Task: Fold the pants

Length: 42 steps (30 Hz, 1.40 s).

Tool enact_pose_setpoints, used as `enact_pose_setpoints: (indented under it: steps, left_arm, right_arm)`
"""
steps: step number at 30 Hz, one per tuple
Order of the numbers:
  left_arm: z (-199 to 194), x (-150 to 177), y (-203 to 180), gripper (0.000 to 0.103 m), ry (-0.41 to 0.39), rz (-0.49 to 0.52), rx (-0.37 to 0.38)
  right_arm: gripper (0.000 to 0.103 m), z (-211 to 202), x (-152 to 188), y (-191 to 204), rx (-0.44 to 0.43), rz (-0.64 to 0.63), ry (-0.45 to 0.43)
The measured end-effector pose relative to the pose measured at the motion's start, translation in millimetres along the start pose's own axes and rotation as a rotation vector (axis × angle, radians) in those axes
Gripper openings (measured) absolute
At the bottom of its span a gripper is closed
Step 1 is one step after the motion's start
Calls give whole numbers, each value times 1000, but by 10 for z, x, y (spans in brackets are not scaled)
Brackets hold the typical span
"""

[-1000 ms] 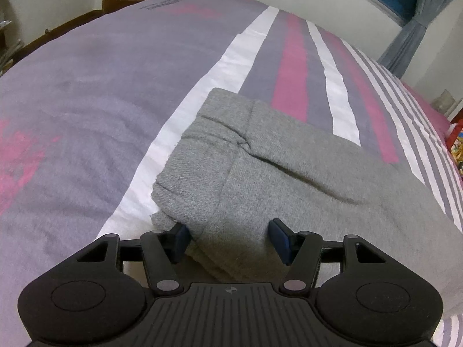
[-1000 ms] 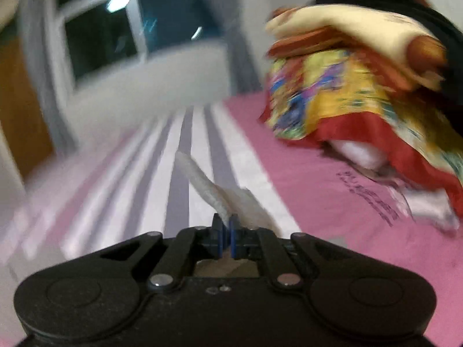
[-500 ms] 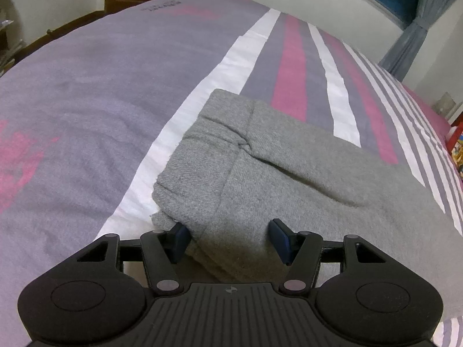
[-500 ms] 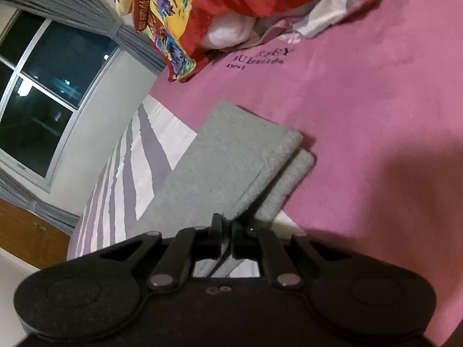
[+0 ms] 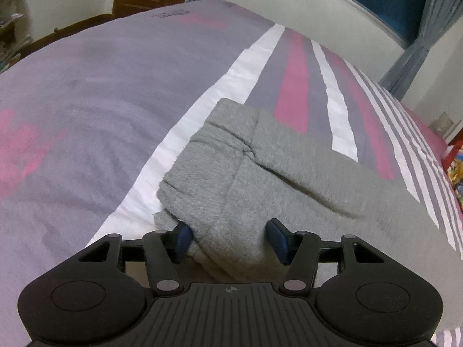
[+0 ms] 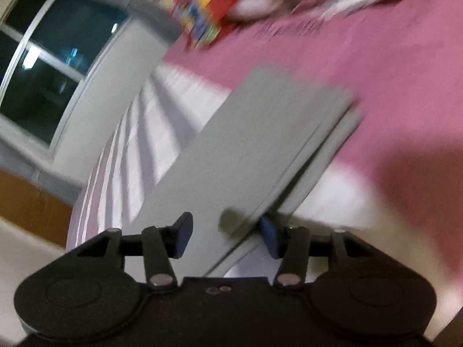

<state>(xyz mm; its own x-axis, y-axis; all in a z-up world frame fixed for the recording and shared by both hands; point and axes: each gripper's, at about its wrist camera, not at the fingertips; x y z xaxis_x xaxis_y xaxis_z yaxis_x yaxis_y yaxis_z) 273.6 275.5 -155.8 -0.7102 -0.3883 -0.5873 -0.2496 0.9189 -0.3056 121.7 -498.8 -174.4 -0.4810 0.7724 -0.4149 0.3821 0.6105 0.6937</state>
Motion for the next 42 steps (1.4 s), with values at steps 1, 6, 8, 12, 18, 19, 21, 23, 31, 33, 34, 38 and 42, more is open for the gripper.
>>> enact_pose_setpoints:
  steps: [1, 6, 8, 12, 18, 19, 21, 23, 31, 33, 34, 38, 42]
  left_arm:
    - [-16, 9, -2, 57, -4, -8, 2]
    - [-118, 50, 38, 57, -14, -49, 33]
    - [-130, 62, 85, 57, -14, -78, 45]
    - [-127, 83, 150, 57, -14, -110, 73]
    - [-45, 126, 236, 57, 15, -103, 80]
    - [-19, 145, 260, 57, 27, -102, 84]
    - [10, 182, 324, 57, 26, -116, 110]
    - [6, 191, 334, 57, 18, -126, 120]
    - [-16, 113, 229, 56, -8, -109, 118]
    - [22, 76, 263, 37, -5, -123, 107]
    - [-22, 54, 300, 30, -25, -142, 130]
    - [-38, 29, 330, 25, -23, -89, 128]
    - [14, 55, 315, 35, 6, -64, 107]
  right_arm:
    - [49, 74, 132, 82, -44, 15, 35]
    - [32, 543, 755, 527, -207, 66, 209]
    - [18, 764, 949, 678, -223, 69, 250]
    - [8, 864, 1030, 753, -216, 103, 230]
    - [5, 592, 1085, 767, -236, 15, 199]
    - [4, 665, 1143, 727, -199, 9, 214]
    - [2, 745, 1151, 639, -189, 56, 232]
    - [4, 737, 1125, 704, -178, 35, 229]
    - [10, 671, 1122, 668, -186, 50, 229]
    - [6, 713, 1150, 713, -172, 43, 217]
    - [5, 691, 1158, 746, -168, 21, 215]
    - [3, 649, 1151, 786, -138, -87, 241]
    - [14, 632, 979, 620, -192, 15, 284]
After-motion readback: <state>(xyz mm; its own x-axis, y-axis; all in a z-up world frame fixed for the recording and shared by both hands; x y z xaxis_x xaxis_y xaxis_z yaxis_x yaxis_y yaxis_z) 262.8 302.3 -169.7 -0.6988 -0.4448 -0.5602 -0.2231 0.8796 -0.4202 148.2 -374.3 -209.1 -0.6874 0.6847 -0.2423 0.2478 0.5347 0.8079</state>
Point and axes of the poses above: each gripper's, at about its wrist camera, not at the fingertips, and z roughly the way its jaws point, y to its left, x to its underside
